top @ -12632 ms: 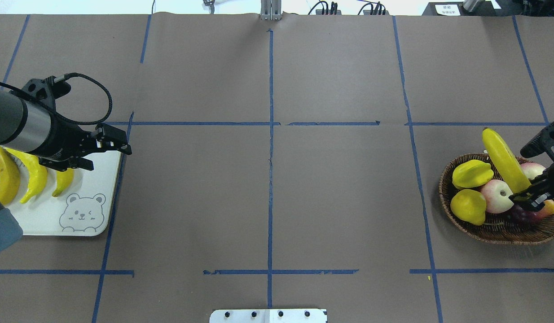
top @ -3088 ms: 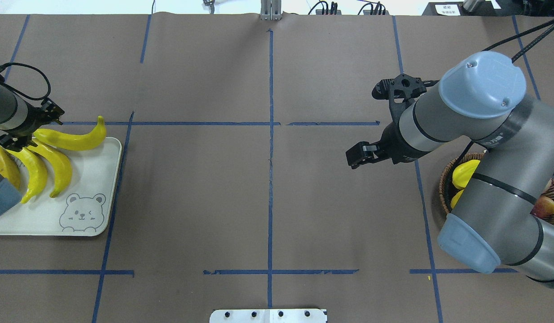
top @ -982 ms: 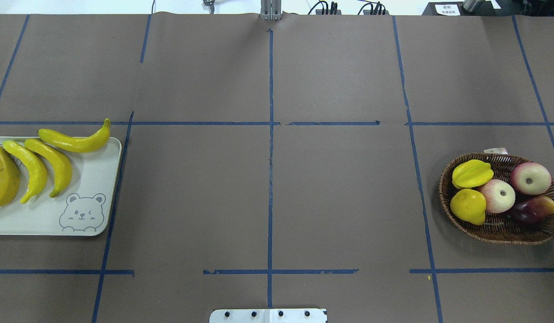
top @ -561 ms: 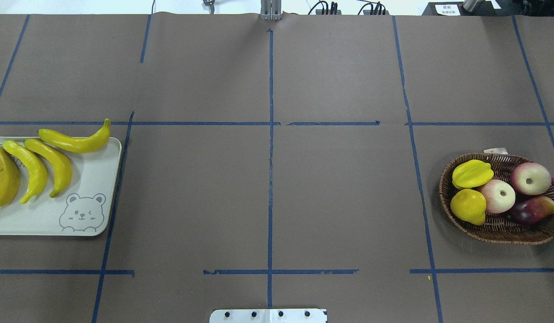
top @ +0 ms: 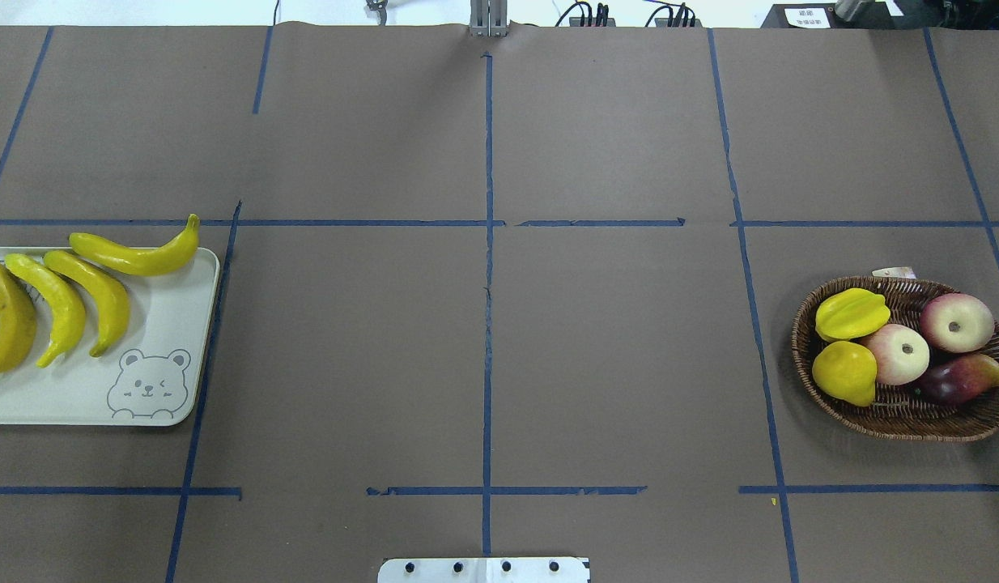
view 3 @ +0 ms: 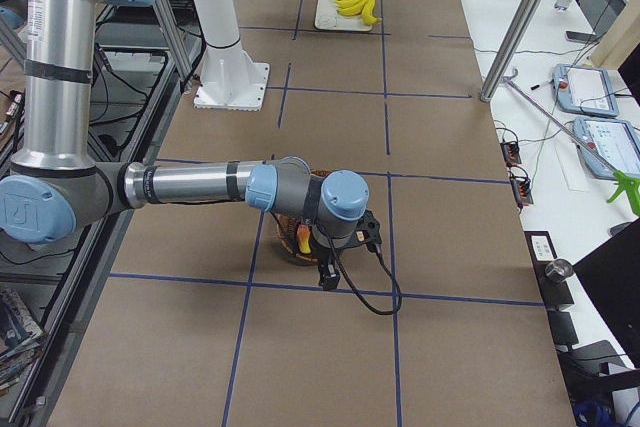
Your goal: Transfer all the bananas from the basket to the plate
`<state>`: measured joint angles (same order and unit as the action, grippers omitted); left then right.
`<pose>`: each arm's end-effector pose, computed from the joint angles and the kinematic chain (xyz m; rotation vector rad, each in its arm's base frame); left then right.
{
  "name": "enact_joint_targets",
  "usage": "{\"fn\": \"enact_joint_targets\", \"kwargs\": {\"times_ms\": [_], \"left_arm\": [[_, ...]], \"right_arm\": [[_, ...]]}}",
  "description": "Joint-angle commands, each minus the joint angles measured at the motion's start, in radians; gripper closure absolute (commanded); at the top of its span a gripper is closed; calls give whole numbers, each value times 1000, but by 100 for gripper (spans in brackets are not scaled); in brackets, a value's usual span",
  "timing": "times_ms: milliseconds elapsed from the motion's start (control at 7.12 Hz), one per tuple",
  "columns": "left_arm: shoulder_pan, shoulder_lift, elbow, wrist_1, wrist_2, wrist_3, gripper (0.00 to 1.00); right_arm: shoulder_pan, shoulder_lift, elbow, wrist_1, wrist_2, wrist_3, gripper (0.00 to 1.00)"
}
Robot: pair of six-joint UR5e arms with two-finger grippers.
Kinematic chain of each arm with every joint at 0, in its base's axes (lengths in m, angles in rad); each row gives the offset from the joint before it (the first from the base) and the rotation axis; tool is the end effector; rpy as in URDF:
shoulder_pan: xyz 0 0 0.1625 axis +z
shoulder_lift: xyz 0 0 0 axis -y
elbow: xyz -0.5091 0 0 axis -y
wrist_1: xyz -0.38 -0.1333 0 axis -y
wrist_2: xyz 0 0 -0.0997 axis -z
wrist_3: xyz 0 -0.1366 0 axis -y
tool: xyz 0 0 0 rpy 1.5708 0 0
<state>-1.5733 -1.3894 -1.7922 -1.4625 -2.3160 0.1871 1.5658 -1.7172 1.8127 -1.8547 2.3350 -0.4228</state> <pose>-0.0416 -0.3804 0.7550 0.0057 0.7485 0.1505 0.0369 -0.3837 0.7455 -0.0173 -0.7862 -0.3337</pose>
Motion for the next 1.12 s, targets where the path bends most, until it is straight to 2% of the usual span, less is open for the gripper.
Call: {"fn": "enact_joint_targets", "kwargs": {"times_ms": [0, 982], "left_arm": [[1, 15, 1, -7, -17, -6, 0], [1, 43, -1, -7, -8, -3, 0]], "right_arm": [[0, -1, -4, 0, -2, -1, 0], [0, -1, -1, 0, -2, 1, 0]]}}
